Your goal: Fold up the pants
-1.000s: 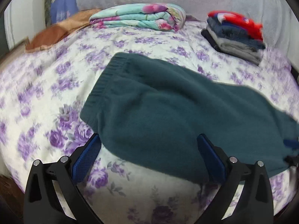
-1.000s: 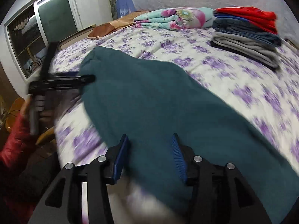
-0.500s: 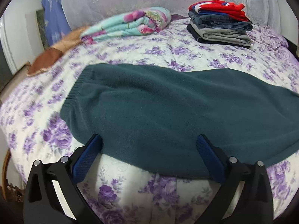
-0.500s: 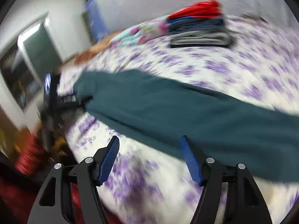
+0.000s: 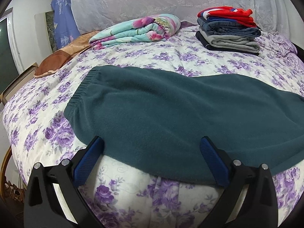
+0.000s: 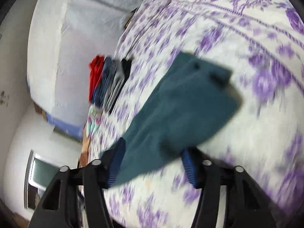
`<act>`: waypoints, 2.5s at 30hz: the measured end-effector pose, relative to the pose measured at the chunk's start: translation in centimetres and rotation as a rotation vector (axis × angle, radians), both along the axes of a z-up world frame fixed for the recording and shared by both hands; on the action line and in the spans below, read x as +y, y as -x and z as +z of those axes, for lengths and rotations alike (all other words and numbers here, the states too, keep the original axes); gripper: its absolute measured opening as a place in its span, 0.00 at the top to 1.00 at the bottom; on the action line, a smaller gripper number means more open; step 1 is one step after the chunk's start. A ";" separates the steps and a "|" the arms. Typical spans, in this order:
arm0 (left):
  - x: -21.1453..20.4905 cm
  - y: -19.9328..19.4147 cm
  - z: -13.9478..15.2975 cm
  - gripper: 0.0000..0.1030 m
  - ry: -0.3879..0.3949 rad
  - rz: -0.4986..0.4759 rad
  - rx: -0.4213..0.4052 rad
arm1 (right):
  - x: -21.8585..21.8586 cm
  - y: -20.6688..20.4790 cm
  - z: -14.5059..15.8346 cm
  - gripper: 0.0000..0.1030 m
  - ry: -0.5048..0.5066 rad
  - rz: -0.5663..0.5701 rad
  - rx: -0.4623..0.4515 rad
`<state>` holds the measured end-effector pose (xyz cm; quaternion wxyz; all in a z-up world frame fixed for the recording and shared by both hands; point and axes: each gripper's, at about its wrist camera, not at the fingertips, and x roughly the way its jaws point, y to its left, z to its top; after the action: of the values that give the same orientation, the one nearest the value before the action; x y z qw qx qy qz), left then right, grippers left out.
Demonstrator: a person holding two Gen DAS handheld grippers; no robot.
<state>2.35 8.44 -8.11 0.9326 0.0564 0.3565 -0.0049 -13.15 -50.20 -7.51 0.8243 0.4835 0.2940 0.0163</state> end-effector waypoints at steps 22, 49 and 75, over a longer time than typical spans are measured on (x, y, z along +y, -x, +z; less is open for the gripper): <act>-3.9 3.0 6.1 0.04 0.062 -0.214 -0.062 | 10.4 -2.6 4.7 0.60 0.564 0.245 -0.046; -7.7 -2.2 0.5 0.04 0.153 -0.260 0.193 | 29.4 -7.2 1.9 0.69 1.029 0.723 -0.078; -8.9 0.1 0.7 0.04 0.042 -0.296 0.139 | 27.6 -3.6 4.7 0.80 0.844 0.741 -0.193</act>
<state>2.26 -0.50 -7.39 0.8958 0.0884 0.4078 -0.1534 -9.57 -22.61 -2.79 0.9084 -0.0271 0.3483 0.2298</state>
